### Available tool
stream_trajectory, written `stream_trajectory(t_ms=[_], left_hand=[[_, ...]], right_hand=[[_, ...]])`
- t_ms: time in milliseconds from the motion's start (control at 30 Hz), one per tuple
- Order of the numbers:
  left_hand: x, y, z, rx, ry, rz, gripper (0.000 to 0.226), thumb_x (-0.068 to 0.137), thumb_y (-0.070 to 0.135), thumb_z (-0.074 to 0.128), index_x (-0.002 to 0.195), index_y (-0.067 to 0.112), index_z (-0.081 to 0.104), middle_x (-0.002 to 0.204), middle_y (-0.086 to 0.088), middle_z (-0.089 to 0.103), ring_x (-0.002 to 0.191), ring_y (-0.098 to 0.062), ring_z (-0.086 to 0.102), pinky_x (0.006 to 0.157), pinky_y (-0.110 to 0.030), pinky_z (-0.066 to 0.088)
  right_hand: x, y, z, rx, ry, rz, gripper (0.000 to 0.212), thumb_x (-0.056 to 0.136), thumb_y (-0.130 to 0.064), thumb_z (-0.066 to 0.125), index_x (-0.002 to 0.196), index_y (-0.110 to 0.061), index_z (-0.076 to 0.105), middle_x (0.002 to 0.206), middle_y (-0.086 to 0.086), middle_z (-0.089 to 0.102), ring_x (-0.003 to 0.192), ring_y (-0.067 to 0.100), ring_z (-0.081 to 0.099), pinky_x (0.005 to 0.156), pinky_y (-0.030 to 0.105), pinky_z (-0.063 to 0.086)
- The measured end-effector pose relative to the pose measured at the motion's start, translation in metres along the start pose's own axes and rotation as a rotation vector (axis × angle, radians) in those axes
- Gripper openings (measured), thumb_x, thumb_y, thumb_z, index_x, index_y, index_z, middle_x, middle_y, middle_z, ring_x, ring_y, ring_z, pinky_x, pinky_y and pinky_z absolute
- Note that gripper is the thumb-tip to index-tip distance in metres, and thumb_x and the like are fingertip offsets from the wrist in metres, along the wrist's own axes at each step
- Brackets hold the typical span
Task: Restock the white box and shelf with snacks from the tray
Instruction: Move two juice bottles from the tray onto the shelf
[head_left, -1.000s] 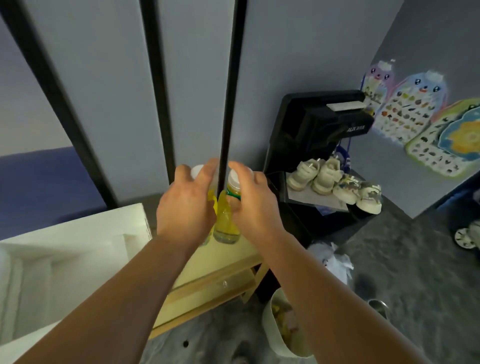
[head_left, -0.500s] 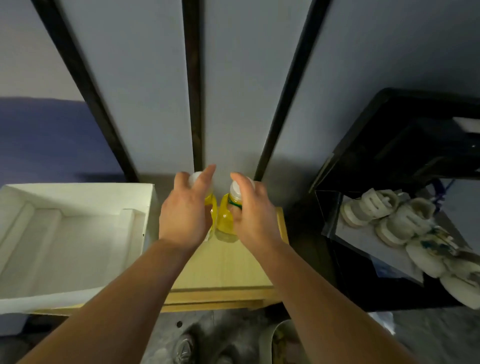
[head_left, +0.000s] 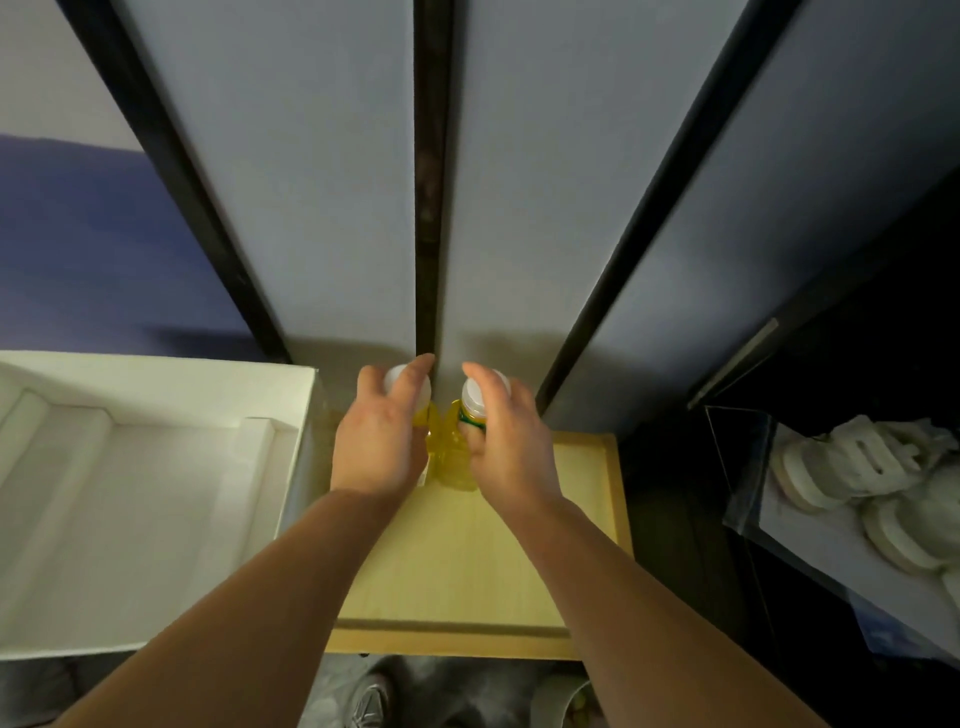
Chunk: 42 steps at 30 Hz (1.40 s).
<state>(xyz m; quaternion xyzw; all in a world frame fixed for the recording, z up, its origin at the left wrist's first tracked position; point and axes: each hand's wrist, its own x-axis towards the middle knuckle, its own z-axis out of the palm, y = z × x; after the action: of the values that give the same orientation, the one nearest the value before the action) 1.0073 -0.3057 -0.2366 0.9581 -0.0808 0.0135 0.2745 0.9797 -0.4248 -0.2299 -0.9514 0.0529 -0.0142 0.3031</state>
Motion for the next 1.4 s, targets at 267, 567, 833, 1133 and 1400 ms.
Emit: stream_trajectory(t_ms=[267,567,833,1133,1400], left_hand=[[0.017,-0.004,-0.001,-0.004,-0.026,-0.022,0.066,0.081,0.006,0.063,0.139,0.024,0.035,0.119,-0.016,0.043,0.092,-0.037,0.056,0.077,-0.042,0.05],[0.012,-0.007,0.004,-0.022,-0.016,-0.014,0.063,0.082,0.005,0.062,0.137,0.023,0.037,0.118,-0.016,0.044,0.087,-0.037,0.056,0.074,-0.043,0.053],[0.007,-0.006,0.003,-0.016,-0.042,-0.019,0.071,0.083,0.007,0.062,0.142,0.026,0.028,0.122,-0.015,0.042,0.095,-0.032,0.055,0.079,-0.038,0.049],[-0.016,-0.008,-0.023,0.096,-0.001,0.025,0.083,0.081,0.015,0.066,0.145,0.03,0.015,0.15,-0.014,0.021,0.136,-0.032,0.021,0.104,-0.04,0.031],[-0.06,0.011,-0.09,0.308,0.192,0.129,0.061,0.085,0.043,0.058,0.139,0.025,0.035,0.147,-0.013,0.032,0.135,-0.036,0.025,0.108,-0.044,0.024]], right_hand=[[0.011,-0.004,0.001,-0.015,-0.018,-0.012,0.06,0.086,-0.01,0.061,0.138,-0.024,0.034,0.132,0.009,0.044,0.117,0.024,0.048,0.092,0.03,0.043],[0.007,-0.004,-0.008,-0.025,-0.085,-0.015,0.056,0.086,-0.01,0.062,0.134,-0.026,0.037,0.128,0.007,0.046,0.113,0.021,0.05,0.085,0.026,0.043],[0.005,-0.001,-0.008,-0.007,-0.077,-0.014,0.058,0.087,-0.011,0.061,0.136,-0.027,0.035,0.13,0.005,0.046,0.115,0.021,0.049,0.088,0.027,0.042],[-0.004,-0.02,-0.025,-0.114,-0.003,0.024,0.076,0.086,-0.028,0.062,0.145,-0.03,0.014,0.152,0.007,0.024,0.138,0.025,0.024,0.113,0.039,0.023],[-0.045,-0.09,-0.049,-0.289,0.028,-0.087,0.064,0.089,-0.038,0.055,0.143,-0.029,0.023,0.154,0.006,0.015,0.141,0.029,0.01,0.115,0.044,0.015]])
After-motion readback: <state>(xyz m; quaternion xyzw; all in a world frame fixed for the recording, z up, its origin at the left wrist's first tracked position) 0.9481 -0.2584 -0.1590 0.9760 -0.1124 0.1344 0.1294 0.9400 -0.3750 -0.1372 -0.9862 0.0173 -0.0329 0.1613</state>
